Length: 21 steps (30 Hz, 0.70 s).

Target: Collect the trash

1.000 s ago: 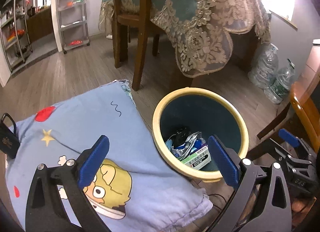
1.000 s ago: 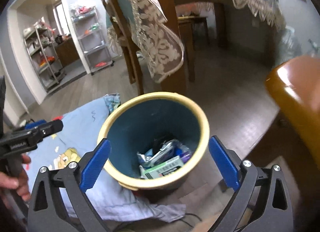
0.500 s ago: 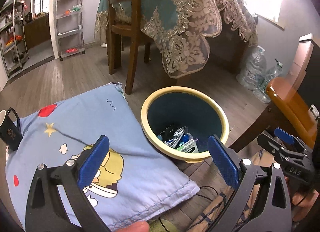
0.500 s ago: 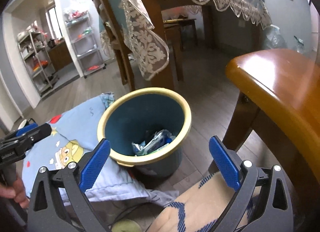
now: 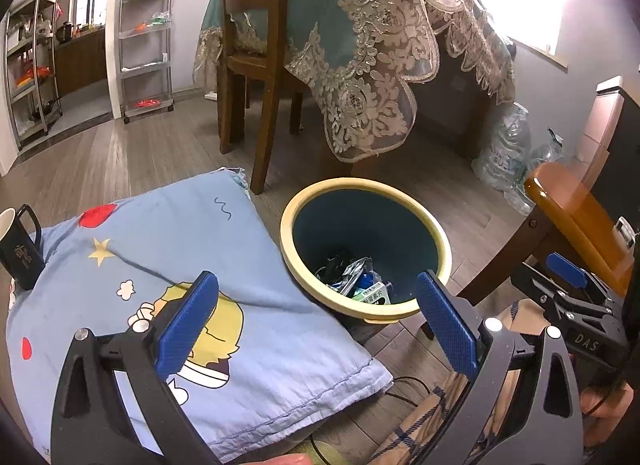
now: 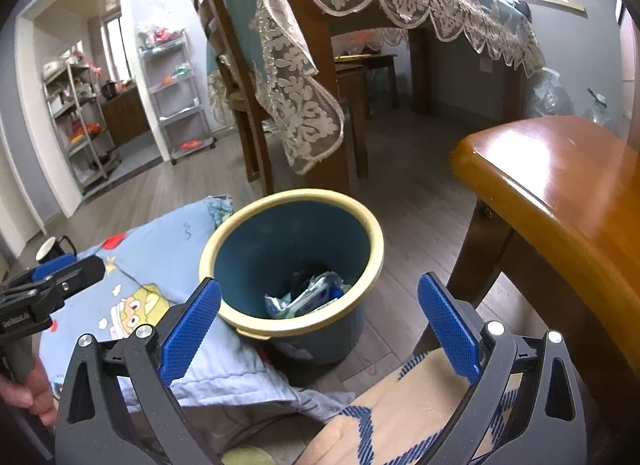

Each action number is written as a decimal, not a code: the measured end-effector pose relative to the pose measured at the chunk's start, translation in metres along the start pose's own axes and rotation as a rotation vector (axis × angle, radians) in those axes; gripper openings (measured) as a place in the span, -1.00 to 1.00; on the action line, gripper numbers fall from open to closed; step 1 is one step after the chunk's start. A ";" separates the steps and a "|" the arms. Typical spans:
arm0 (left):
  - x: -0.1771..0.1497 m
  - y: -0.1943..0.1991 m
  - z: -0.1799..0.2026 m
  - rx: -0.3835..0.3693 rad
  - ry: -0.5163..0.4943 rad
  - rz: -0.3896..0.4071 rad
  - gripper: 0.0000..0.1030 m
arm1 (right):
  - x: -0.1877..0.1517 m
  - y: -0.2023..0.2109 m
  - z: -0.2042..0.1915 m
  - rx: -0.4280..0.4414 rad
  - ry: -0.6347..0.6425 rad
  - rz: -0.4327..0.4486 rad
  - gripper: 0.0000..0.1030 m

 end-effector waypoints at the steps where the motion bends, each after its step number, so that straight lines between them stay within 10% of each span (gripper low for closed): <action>1: 0.000 0.000 0.001 0.000 -0.005 0.001 0.88 | 0.000 0.000 -0.001 0.000 0.004 0.002 0.90; 21: -0.002 -0.001 0.001 0.002 -0.015 -0.004 0.89 | 0.002 -0.001 -0.008 0.016 0.028 0.004 0.90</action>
Point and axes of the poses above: each gripper's, at about its wrist camera, not at the fingertips, and y roughly against the way its jaws point, z to its right, x to its top, the point moved 9 cm from there along -y, roughly the way its jaws point, and after that the axes turned 14 degrees about y, right-handed, at the moved point
